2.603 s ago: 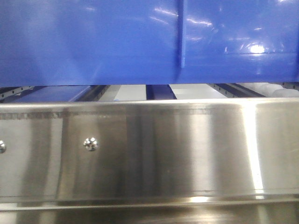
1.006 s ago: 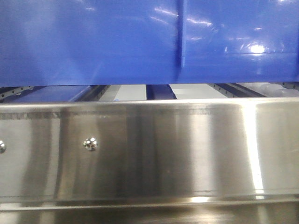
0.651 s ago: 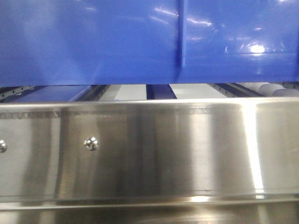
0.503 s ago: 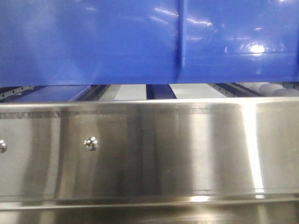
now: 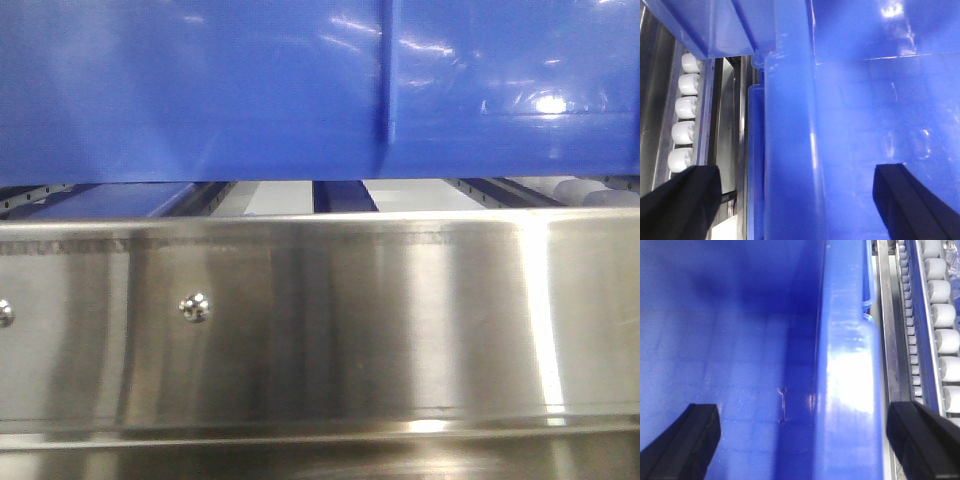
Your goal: Move blue bin to conveyor side
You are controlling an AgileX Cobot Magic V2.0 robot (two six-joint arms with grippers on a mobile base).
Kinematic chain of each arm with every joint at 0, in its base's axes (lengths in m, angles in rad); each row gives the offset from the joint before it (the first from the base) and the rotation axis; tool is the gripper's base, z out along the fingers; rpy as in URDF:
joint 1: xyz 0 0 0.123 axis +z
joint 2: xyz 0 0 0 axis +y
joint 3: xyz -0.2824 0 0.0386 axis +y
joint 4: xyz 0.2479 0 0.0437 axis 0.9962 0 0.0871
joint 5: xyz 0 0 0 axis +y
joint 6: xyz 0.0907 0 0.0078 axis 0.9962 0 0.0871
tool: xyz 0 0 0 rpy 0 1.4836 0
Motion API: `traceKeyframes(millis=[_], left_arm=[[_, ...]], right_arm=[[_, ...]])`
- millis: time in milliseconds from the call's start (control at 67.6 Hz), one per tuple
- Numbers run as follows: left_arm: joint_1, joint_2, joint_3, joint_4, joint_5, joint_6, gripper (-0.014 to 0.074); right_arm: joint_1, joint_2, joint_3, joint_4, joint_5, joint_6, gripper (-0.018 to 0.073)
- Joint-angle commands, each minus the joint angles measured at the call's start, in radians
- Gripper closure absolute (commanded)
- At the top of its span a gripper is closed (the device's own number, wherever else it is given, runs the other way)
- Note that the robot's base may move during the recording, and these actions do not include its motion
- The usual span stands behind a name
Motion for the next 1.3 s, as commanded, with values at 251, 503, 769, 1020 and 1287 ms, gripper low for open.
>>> traceKeyframes(millis=[251,503,769,1020,1287], left_arm=[[0.004,-0.003,0.002,0.036,-0.009,0.003,0.0648],[0.004,-0.003,0.002,0.046,-0.009,0.003,0.0602],[0.004,-0.078,0.002,0.03,-0.009,0.003,0.0602],[0.004,-0.229,0.002,-0.04,-0.012,0.003,0.0602],[0.004,-0.38,0.002,-0.039,-0.044,0.003,0.0602]], right_arm=[[0.002,-0.007,-0.005,-0.021,-0.011,-0.005,0.0684],[0.002,-0.019,-0.005,-0.071,-0.011,-0.017,0.0631],[0.002,-0.106,-0.005,-0.121,-0.011,-0.017,0.0631],[0.008,-0.208,-0.005,-0.155,-0.011,-0.039,0.0631],[0.008,-0.325,-0.005,-0.157,-0.011,-0.08,0.0631]])
